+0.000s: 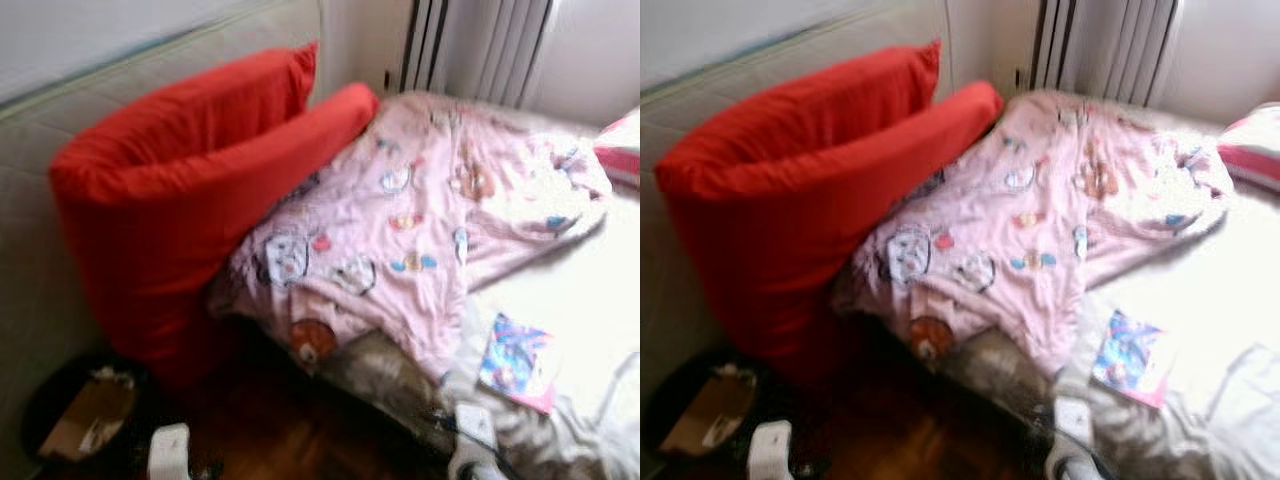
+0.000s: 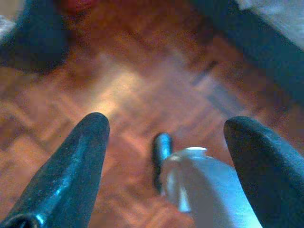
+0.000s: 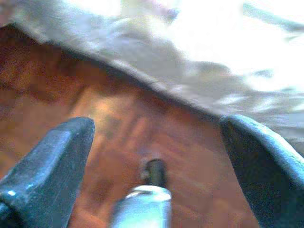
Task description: Clean up the room
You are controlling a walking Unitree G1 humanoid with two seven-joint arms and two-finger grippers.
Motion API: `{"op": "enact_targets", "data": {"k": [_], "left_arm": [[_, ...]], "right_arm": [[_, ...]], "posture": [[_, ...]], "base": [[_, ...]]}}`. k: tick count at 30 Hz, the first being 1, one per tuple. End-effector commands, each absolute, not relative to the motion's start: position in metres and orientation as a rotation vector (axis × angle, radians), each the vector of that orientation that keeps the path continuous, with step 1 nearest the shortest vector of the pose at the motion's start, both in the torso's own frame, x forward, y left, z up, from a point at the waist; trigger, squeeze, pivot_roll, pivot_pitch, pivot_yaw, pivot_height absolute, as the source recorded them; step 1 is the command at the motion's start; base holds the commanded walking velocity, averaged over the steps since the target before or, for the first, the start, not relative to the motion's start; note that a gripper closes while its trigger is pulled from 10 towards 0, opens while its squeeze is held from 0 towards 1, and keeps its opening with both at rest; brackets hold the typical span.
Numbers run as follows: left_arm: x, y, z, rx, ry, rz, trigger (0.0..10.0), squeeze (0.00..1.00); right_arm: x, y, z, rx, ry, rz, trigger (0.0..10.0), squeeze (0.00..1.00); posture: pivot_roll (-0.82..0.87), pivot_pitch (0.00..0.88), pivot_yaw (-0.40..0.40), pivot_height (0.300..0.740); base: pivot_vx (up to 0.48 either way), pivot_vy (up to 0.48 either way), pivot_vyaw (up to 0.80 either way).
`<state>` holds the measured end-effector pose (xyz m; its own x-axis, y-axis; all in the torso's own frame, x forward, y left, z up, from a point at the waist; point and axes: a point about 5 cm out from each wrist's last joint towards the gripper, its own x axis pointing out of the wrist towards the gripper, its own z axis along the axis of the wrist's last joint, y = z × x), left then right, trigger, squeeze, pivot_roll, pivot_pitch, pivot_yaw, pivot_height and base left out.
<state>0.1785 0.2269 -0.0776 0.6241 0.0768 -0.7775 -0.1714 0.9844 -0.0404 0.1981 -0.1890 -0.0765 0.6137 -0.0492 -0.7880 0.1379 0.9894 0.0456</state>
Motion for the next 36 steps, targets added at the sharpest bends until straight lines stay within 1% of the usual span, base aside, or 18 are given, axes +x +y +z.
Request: {"op": "enact_targets", "data": {"k": [1, 14, 36], "left_arm": [[0.1753, 0.2335, -0.0777, -0.093, 0.902, 0.146, 10.0, 0.0], [0.1756, 0.2331, -0.0776, -0.087, 0.904, 0.138, 10.0, 0.0], [0.1767, 0.2341, -0.0768, -0.076, 0.901, 0.129, 10.0, 0.0]], "right_arm": [[0.2013, -0.1829, -0.0755, 0.129, 0.895, -0.104, 10.0, 0.0], [0.2017, -0.1827, -0.0753, 0.121, 0.892, -0.104, 10.0, 0.0], [0.2031, -0.1819, -0.0743, 0.122, 0.869, -0.128, 10.0, 0.0]], "posture": [[0.02, 0.014, 0.024, 0.74], [0.01, 0.0, 0.03, 0.74], [-0.01, 0.0, 0.038, 0.74]], "base": [[0.0, -0.352, -0.78], [0.0, -0.351, -0.76], [0.0, -0.35, 0.0]]}}
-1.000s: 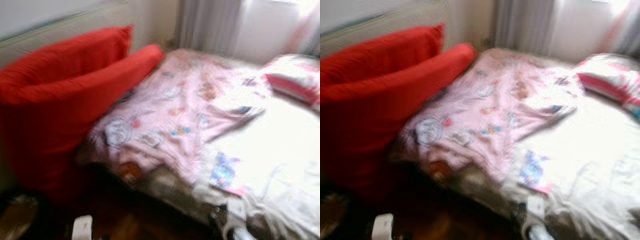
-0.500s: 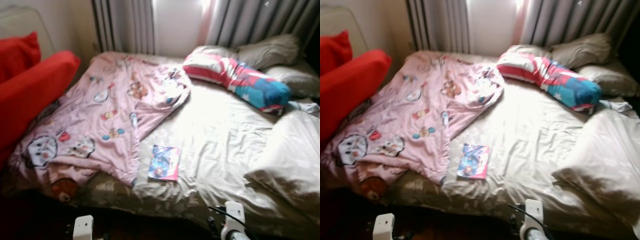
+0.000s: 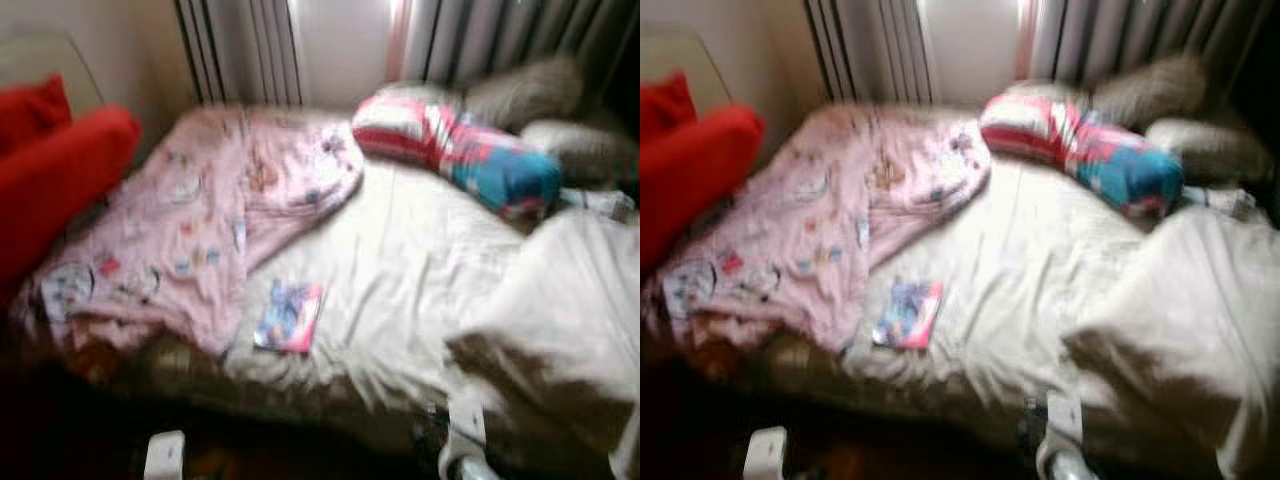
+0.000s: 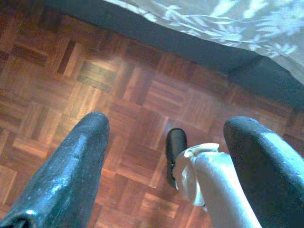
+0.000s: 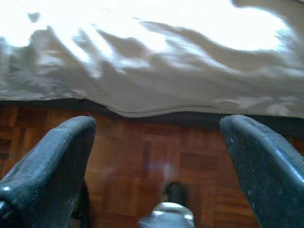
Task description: Clean up the room
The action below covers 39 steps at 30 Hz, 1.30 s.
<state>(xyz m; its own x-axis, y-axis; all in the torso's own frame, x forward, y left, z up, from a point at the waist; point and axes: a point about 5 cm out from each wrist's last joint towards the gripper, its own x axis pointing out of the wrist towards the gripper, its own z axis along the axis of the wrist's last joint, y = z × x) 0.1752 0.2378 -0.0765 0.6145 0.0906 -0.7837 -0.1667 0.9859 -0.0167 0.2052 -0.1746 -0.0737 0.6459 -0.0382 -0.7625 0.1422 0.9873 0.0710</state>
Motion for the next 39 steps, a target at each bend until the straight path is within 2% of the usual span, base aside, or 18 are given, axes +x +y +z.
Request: {"op": "enact_targets", "data": {"k": [1, 3, 16, 39], "left_arm": [[0.1767, 0.2341, -0.0768, -0.076, 0.901, 0.129, 10.0, 0.0], [0.1767, 0.2339, -0.0768, -0.078, 0.9, 0.13, 10.0, 0.0], [0.1772, 0.234, -0.0767, -0.09, 0.899, 0.142, 10.0, 0.0], [0.1804, 0.2391, -0.0732, -0.1, 0.865, 0.152, 10.0, 0.0]], "right_arm": [[0.2031, -0.1821, -0.0742, 0.121, 0.869, -0.13, 10.0, 0.0], [0.2031, -0.1824, -0.0742, 0.122, 0.868, -0.132, 10.0, 0.0], [0.2044, -0.1822, -0.0734, 0.131, 0.859, -0.134, 10.0, 0.0], [0.2078, -0.176, -0.0713, 0.174, 0.817, -0.154, 10.0, 0.0]], "posture": [[-0.01, 0.0, 0.038, 0.74], [0.0, 0.0, 0.037, 0.74], [-0.01, 0.0, 0.034, 0.74], [-0.04, 0.0, 0.059, 0.74]], "base": [[0.0, -0.349, 0.0], [0.0, -0.351, 0.0], [0.0, -0.317, -0.76], [0.0, 0.0, 0.0]]}}
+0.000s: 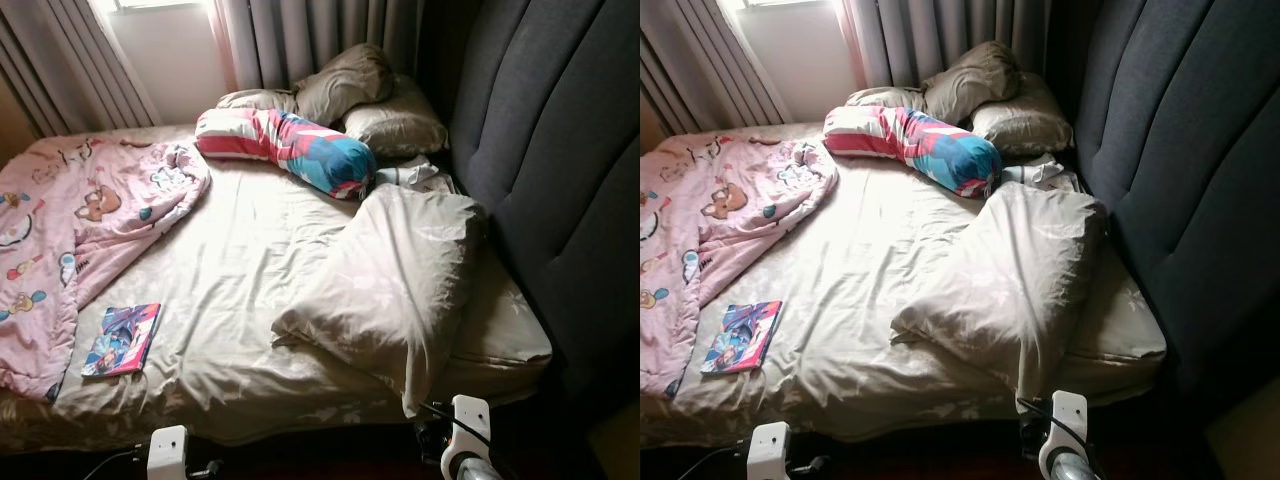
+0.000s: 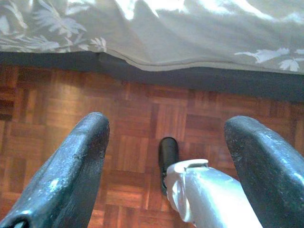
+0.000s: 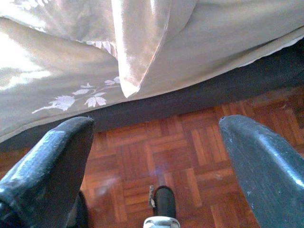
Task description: Clean up the room
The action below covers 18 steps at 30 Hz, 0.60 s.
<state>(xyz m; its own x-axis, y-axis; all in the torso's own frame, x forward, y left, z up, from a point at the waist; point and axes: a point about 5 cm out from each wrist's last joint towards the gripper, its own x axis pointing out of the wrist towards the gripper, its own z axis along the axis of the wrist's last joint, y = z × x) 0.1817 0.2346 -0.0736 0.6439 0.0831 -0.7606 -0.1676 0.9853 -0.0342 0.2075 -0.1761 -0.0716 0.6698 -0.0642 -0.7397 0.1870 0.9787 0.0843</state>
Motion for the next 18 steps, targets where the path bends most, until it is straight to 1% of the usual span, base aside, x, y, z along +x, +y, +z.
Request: {"op": "enact_targets", "data": {"k": [1, 18], "left_arm": [[0.1803, 0.2388, -0.0733, -0.101, 0.867, 0.15, 10.0, 0.0], [0.1782, 0.2362, -0.0754, -0.13, 0.878, 0.164, 10.0, 0.0]], "right_arm": [[0.2078, -0.1763, -0.0713, 0.174, 0.817, -0.154, 10.0, 0.0], [0.2068, -0.1792, -0.0718, 0.152, 0.832, -0.136, 10.0, 0.0]], "posture": [[-0.04, 0.0, 0.059, 0.74], [-0.02, 0.003, 0.045, 0.74]], "base": [[0.0, 0.0, 0.0], [0.0, 0.0, 0.0]]}}
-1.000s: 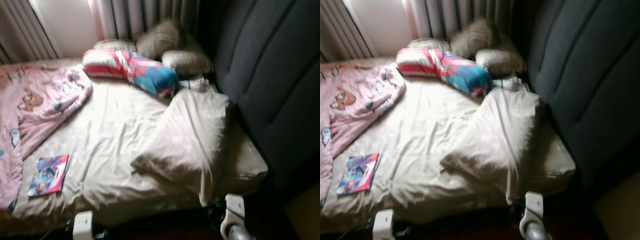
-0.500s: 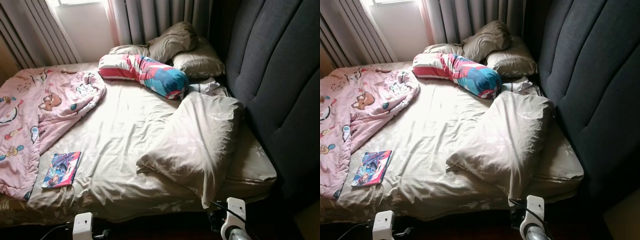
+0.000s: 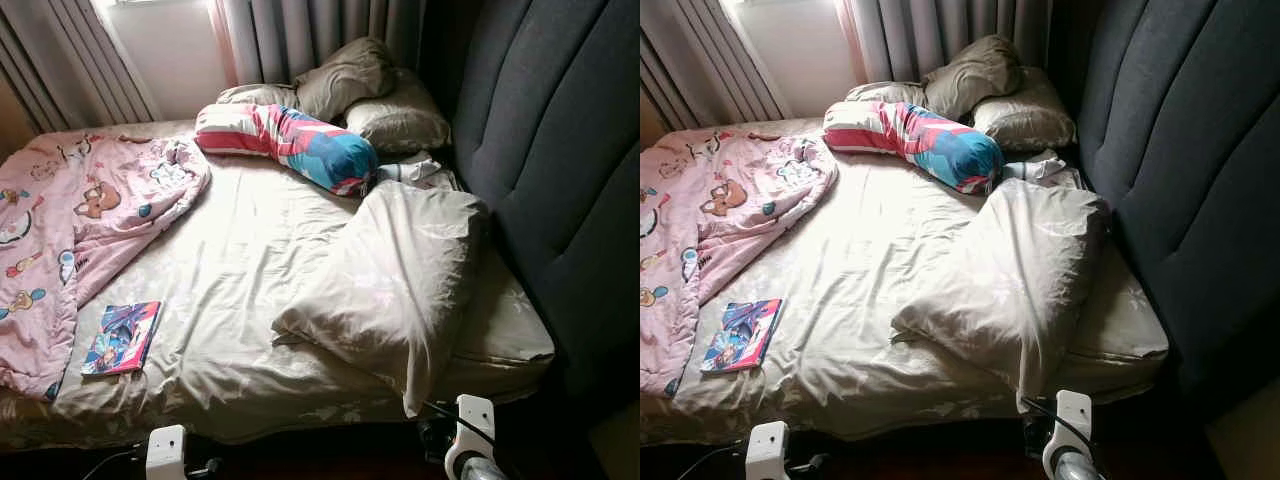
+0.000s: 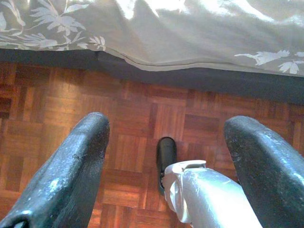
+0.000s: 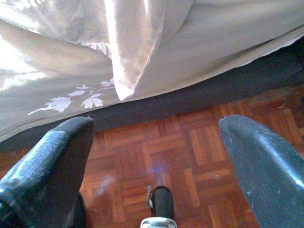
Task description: Clean up the room
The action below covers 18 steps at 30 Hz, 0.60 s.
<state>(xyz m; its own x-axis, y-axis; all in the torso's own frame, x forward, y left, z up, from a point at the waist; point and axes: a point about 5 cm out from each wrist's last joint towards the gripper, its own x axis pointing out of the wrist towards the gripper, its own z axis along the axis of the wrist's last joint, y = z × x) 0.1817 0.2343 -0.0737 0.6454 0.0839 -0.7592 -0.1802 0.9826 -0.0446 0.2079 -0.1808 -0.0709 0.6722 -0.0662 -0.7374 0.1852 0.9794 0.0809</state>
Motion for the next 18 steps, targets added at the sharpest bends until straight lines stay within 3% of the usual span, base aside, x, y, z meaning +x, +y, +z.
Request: {"op": "enact_targets", "data": {"k": [1, 18], "left_arm": [[0.178, 0.2361, -0.0755, -0.13, 0.88, 0.161, 10.0, 0.0], [0.1776, 0.236, -0.0757, -0.123, 0.885, 0.146, 10.0, 0.0]], "right_arm": [[0.2067, -0.1791, -0.0719, 0.152, 0.833, -0.137, 10.0, 0.0], [0.2059, -0.1785, -0.0725, 0.149, 0.839, -0.13, 10.0, 0.0]], "posture": [[-0.02, 0.002, 0.045, 0.74], [-0.02, 0.0, 0.046, 0.74]], "base": [[0.247, 0.0, 0.0], [0.283, 0.0, 0.0]]}}
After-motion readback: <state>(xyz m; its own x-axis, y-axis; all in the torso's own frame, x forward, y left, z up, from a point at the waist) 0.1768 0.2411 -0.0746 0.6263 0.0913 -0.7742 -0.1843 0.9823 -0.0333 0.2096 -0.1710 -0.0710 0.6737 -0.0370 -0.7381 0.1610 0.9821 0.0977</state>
